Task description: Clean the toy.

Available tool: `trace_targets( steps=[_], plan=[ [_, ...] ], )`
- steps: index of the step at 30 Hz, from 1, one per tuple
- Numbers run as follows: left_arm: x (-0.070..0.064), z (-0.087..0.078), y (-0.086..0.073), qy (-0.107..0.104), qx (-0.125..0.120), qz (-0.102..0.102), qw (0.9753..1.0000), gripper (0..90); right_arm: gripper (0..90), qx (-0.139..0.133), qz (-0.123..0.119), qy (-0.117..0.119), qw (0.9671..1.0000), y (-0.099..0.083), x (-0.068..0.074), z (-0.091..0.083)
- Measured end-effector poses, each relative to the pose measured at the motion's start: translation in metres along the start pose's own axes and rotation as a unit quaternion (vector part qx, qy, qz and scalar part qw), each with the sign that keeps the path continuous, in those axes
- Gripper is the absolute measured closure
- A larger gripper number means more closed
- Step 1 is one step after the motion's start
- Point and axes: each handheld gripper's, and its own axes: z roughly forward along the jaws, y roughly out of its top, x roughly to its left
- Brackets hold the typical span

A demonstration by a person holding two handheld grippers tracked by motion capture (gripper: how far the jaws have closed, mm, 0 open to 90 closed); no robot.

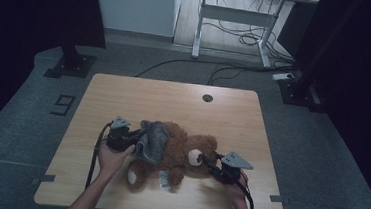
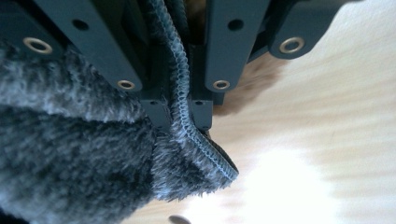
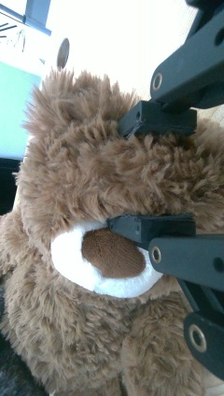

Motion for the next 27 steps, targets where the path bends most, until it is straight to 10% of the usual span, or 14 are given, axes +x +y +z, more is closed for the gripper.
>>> trace_targets(
  steps=[16, 27],
  plan=[
    [0.042, -0.025, -0.013, 0.047, 0.006, -0.036, 0.9982, 81.3, 58.9, -0.001, 0.003, 0.000, 1.0000, 0.000, -0.001, 0.000],
    [-0.037, -0.031, 0.038, -0.034, -0.065, 0.030, 0.9968, 81.3, 59.0, -0.002, 0.007, -0.008, 0.9999, 0.000, 0.000, 0.001]
  ],
)
